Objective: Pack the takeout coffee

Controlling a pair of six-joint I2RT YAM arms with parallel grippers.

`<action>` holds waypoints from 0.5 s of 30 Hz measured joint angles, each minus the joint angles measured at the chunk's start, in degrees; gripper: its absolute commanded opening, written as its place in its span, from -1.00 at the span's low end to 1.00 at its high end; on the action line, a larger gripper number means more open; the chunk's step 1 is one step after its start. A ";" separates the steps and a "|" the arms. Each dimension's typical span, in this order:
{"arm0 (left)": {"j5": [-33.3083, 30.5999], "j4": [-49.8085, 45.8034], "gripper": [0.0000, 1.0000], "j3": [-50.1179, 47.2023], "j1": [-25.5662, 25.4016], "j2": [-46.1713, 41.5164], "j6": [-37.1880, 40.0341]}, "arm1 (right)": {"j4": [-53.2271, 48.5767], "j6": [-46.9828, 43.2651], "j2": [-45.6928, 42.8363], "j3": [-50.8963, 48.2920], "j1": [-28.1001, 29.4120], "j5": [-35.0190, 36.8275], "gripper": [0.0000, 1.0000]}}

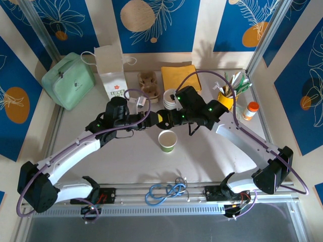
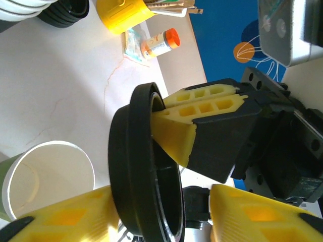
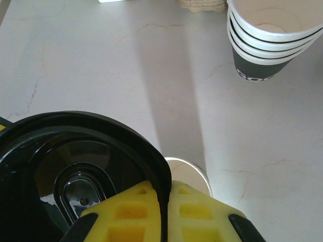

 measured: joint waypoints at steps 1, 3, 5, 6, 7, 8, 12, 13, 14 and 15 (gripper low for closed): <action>0.02 0.15 -0.08 0.00 -0.02 0.20 -0.09 | 0.00 0.07 0.00 0.00 0.00 0.15 -0.85; 0.02 0.44 -0.09 0.00 -0.02 0.59 -0.35 | 0.00 0.22 0.00 0.00 0.04 0.20 -0.85; 0.02 0.87 -0.13 0.00 -0.02 0.85 -0.44 | 0.00 0.42 0.00 0.00 0.07 0.20 -0.85; 0.02 1.11 -0.16 0.00 0.00 0.94 -0.50 | 0.02 0.46 0.00 0.00 0.04 0.24 -0.85; 0.02 1.25 -0.21 0.00 -0.02 0.94 -0.70 | 0.04 0.61 0.00 0.00 0.04 0.33 -0.85; 0.02 1.33 -0.26 0.00 0.00 0.94 -0.87 | 0.04 0.79 0.00 0.00 0.04 0.35 -0.84; 0.00 1.57 -0.40 0.00 0.00 0.94 -1.40 | 0.09 1.14 -0.20 0.00 0.04 0.37 -0.78; -0.02 1.57 -0.44 -0.02 0.00 0.94 -1.51 | 0.13 1.27 -0.31 0.00 0.04 0.37 -0.77; -0.07 1.57 -0.47 -0.02 0.00 0.94 -1.57 | 0.13 1.27 -0.44 0.00 0.04 0.39 -0.75; -0.17 1.57 -0.48 -0.02 0.00 0.92 -1.73 | 0.20 1.33 -0.57 0.00 0.04 0.42 -0.71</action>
